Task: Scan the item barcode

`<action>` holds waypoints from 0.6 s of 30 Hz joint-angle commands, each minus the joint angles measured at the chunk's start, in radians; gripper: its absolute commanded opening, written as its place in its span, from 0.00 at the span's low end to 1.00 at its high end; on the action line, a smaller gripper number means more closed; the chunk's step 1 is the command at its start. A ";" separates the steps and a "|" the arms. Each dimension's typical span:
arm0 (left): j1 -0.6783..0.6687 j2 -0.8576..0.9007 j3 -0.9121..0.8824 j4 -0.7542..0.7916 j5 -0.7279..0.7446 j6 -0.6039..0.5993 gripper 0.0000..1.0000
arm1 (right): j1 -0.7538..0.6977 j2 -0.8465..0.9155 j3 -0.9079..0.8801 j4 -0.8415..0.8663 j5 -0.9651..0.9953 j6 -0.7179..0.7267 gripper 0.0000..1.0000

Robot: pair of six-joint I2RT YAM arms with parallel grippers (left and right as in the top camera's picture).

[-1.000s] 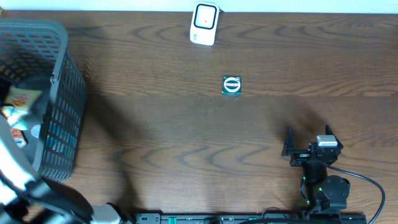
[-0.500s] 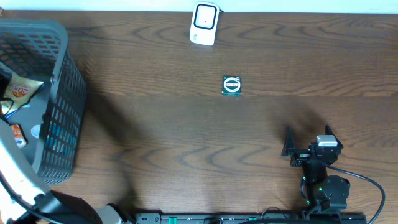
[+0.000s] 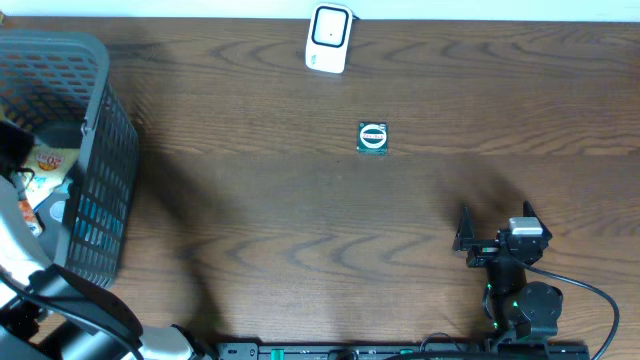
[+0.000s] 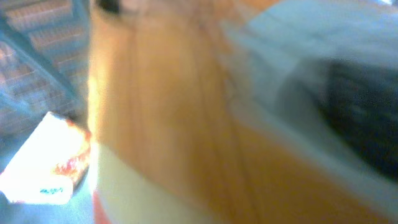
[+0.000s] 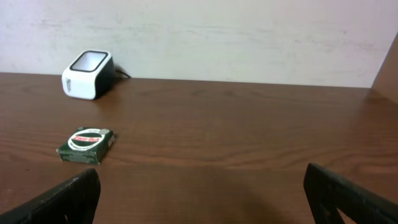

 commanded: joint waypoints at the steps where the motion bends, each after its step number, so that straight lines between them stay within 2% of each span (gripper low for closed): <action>1: 0.002 -0.077 0.019 0.027 -0.012 0.007 0.40 | 0.010 -0.005 -0.002 -0.003 0.000 -0.005 0.99; 2: 0.002 -0.089 0.019 0.034 -0.012 0.008 0.32 | 0.010 -0.005 -0.002 -0.003 0.000 -0.005 0.99; 5: 0.002 -0.102 0.019 0.046 -0.012 0.008 0.31 | 0.010 -0.005 -0.002 -0.003 0.000 -0.005 0.99; 6: 0.002 -0.102 0.019 0.045 -0.012 0.008 0.16 | 0.010 -0.005 -0.002 -0.003 0.000 -0.005 0.99; 7: 0.002 -0.102 0.019 0.040 -0.013 0.008 0.08 | 0.010 -0.005 -0.002 -0.003 0.000 -0.005 0.99; 13: 0.004 -0.080 0.017 0.010 -0.013 0.058 0.07 | 0.010 -0.005 -0.002 -0.003 0.000 -0.005 0.99; 14: 0.005 -0.072 0.017 -0.002 -0.013 0.061 0.09 | 0.010 -0.005 -0.002 -0.003 0.000 -0.005 0.99; 15: 0.005 -0.061 0.017 -0.014 -0.013 0.061 0.17 | 0.010 -0.005 -0.002 -0.003 0.000 -0.005 0.99; 17: 0.004 -0.038 0.013 -0.028 -0.013 0.061 0.38 | 0.010 -0.005 -0.002 -0.003 0.000 -0.005 0.99; 18: 0.004 -0.024 0.010 -0.030 -0.013 0.061 0.52 | 0.010 -0.005 -0.002 -0.003 0.000 -0.005 0.99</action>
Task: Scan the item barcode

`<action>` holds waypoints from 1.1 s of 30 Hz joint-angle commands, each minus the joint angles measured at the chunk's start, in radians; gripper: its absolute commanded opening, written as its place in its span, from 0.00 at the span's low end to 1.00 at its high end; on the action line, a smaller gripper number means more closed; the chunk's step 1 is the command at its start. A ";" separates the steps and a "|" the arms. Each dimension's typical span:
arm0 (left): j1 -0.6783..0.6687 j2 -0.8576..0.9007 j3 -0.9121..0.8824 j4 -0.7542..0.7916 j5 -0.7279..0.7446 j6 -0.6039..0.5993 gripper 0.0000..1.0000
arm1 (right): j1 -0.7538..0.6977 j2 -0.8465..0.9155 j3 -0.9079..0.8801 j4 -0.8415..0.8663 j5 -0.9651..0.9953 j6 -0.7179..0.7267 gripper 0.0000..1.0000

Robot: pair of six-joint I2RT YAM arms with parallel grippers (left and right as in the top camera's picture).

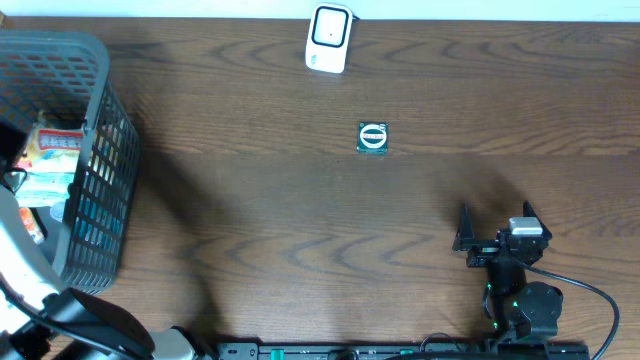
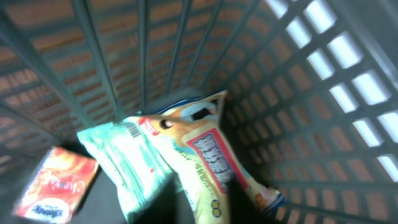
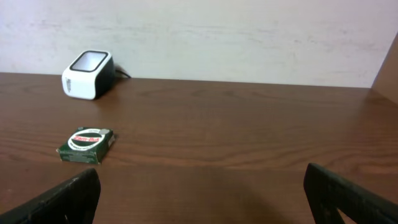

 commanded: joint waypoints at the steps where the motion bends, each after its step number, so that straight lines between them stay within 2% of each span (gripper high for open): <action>1: 0.004 0.063 0.007 -0.008 -0.013 0.017 0.66 | 0.010 -0.005 -0.002 -0.003 0.000 -0.005 0.99; 2: 0.004 0.081 0.007 -0.011 -0.013 0.016 0.75 | 0.010 -0.005 -0.002 -0.003 0.000 -0.005 0.99; 4: 0.004 0.124 0.007 -0.013 -0.013 0.016 0.79 | 0.010 -0.005 -0.002 -0.003 0.000 -0.005 0.99; 8: 0.002 0.195 0.007 -0.008 0.010 0.006 0.79 | 0.010 -0.005 -0.002 -0.003 0.000 -0.005 0.99; 12: -0.014 0.232 0.007 0.028 0.103 0.001 0.79 | 0.010 -0.005 -0.002 -0.003 0.000 -0.005 0.99; 17: -0.032 0.235 0.007 0.073 0.104 -0.125 0.79 | 0.010 -0.005 -0.002 -0.003 0.000 -0.005 0.99; 19: -0.042 0.238 0.007 0.077 0.104 -0.135 0.79 | 0.010 -0.005 -0.002 -0.003 0.000 -0.005 0.99; 25: -0.087 0.301 0.007 0.077 0.080 -0.135 0.78 | 0.010 -0.005 -0.002 -0.003 0.000 -0.005 0.99; 29: -0.095 0.363 0.007 0.076 0.055 -0.135 0.72 | 0.010 -0.005 -0.002 -0.003 0.000 -0.005 0.99; 33: -0.094 0.410 0.007 0.061 -0.023 -0.135 0.72 | 0.010 -0.005 -0.002 -0.003 0.000 -0.005 0.99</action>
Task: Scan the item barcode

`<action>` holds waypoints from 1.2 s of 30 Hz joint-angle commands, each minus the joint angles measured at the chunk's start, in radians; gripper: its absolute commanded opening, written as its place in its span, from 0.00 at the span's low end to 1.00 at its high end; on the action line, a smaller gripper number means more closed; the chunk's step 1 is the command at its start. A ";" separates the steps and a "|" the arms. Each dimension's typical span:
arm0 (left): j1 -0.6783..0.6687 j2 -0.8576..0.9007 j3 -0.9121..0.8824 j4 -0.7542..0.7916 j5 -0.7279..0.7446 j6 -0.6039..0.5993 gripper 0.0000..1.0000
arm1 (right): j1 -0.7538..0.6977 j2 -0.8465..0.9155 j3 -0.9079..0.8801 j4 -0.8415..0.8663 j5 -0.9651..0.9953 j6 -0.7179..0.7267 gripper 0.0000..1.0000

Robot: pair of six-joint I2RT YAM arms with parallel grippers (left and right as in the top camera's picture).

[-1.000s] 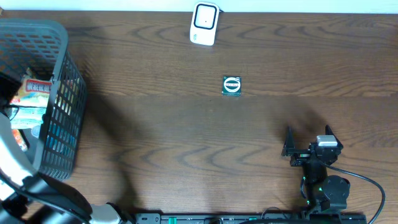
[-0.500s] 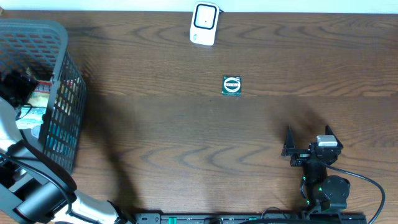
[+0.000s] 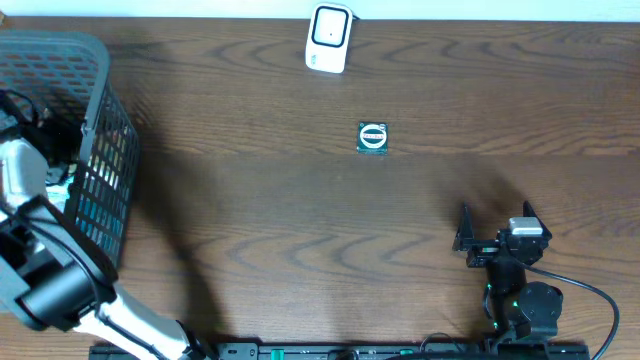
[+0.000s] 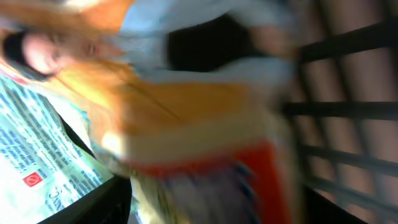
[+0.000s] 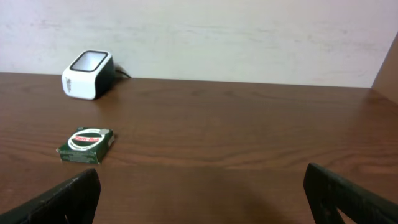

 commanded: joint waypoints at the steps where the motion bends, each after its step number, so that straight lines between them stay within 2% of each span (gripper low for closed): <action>1: 0.004 0.034 0.007 -0.019 -0.100 -0.007 0.72 | 0.010 -0.005 -0.002 -0.003 0.000 -0.005 0.99; 7: 0.004 0.070 0.007 -0.022 -0.115 -0.006 0.72 | 0.010 -0.005 -0.002 -0.003 0.000 -0.005 0.99; 8: 0.004 0.072 0.007 -0.022 -0.114 -0.006 0.69 | 0.010 -0.005 -0.002 -0.003 0.000 -0.005 0.99; 13: 0.005 0.072 0.007 -0.021 -0.115 -0.006 0.12 | 0.010 -0.005 -0.002 -0.003 0.000 -0.005 0.99; 14: 0.006 0.071 0.009 -0.022 -0.115 -0.006 0.08 | 0.010 -0.005 -0.002 -0.003 0.000 -0.005 0.99; 18: 0.016 0.035 0.017 -0.035 -0.114 -0.006 0.07 | 0.010 -0.005 -0.002 -0.003 0.000 -0.005 0.99; 22: 0.025 -0.077 0.017 -0.032 -0.114 -0.007 0.07 | 0.010 -0.005 -0.002 -0.003 0.000 -0.005 0.99; 28: 0.027 -0.348 0.017 0.014 -0.114 -0.010 0.07 | 0.010 -0.005 -0.002 -0.003 0.000 -0.005 0.99; 36: 0.027 -0.670 0.017 0.112 -0.114 -0.094 0.07 | 0.010 -0.005 -0.002 -0.003 0.000 -0.005 0.99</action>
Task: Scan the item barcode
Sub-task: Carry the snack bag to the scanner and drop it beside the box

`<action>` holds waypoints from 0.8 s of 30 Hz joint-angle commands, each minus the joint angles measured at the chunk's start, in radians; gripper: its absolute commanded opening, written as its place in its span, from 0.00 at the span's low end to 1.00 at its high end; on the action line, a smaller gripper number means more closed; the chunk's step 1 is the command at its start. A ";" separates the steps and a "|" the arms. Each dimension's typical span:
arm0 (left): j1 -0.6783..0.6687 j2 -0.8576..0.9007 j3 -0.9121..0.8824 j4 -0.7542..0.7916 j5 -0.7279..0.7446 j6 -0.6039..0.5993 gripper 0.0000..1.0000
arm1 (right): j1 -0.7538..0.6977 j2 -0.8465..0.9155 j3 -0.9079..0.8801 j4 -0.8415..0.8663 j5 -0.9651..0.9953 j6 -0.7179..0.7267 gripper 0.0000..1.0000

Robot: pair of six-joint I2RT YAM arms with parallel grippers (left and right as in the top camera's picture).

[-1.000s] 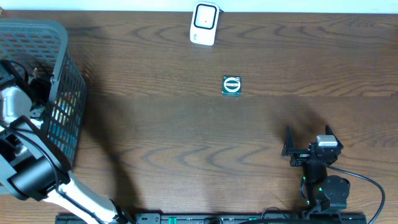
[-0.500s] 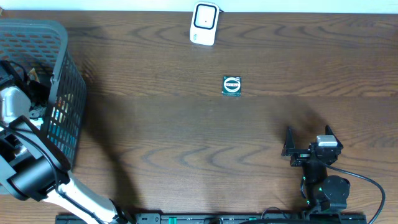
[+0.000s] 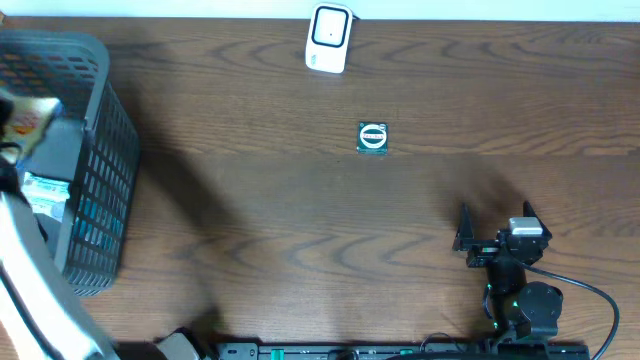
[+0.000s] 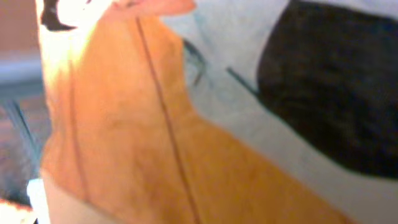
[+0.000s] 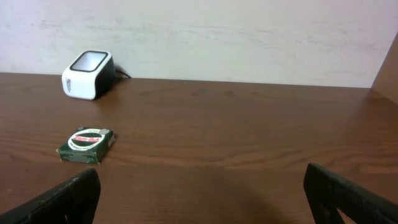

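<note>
An orange and white snack packet (image 3: 27,113) hangs at the rim of the grey basket (image 3: 103,190) at the far left. It fills the left wrist view (image 4: 143,143) and hides the fingers there. My left gripper (image 3: 12,142) is at the packet and appears shut on it. The white barcode scanner (image 3: 328,38) stands at the table's back edge, also in the right wrist view (image 5: 88,74). My right gripper (image 5: 202,186) rests open near the front right (image 3: 495,232), with nothing between its fingers.
A small green box (image 3: 373,137) with a round label lies mid-table in front of the scanner, seen again in the right wrist view (image 5: 86,145). A light blue packet (image 3: 45,190) lies in the basket. A pale wall runs behind the table.
My left gripper was low in the basket, close against the packets. Now the orange packet is up at the basket's rim with the gripper. The right arm has not moved.
The left wrist was close against an orange packet in the basket. Then it looked down on several packets lying in the basket. Then it was pressed close to them again. Now the orange packet is raised to the rim. The right gripper stayed open throughout.
</note>
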 commanded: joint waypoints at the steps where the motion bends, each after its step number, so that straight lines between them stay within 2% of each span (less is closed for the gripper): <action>1: 0.002 -0.101 0.015 0.019 0.000 -0.072 0.07 | 0.010 -0.005 -0.002 -0.003 0.000 -0.005 0.99; 3: 0.001 -0.159 0.015 0.030 0.073 -0.087 0.07 | 0.010 -0.005 -0.002 -0.003 0.000 -0.005 0.99; 7: -0.023 -0.236 0.015 0.077 0.330 -0.102 0.07 | 0.010 -0.005 -0.002 -0.003 0.000 -0.005 0.99; 11: -0.154 -0.251 0.015 0.163 0.486 -0.138 0.07 | 0.010 -0.005 -0.002 -0.003 0.000 -0.005 0.99; 17: -0.481 -0.181 0.014 0.178 0.486 -0.084 0.07 | 0.010 -0.005 -0.002 -0.003 0.000 -0.005 0.99; 22: -0.710 -0.030 0.014 0.154 0.472 -0.007 0.08 | 0.010 -0.005 -0.002 -0.003 0.000 -0.005 0.99; 24: -0.778 0.040 0.014 0.118 0.422 0.022 0.07 | 0.010 -0.005 -0.002 -0.003 0.000 -0.005 0.99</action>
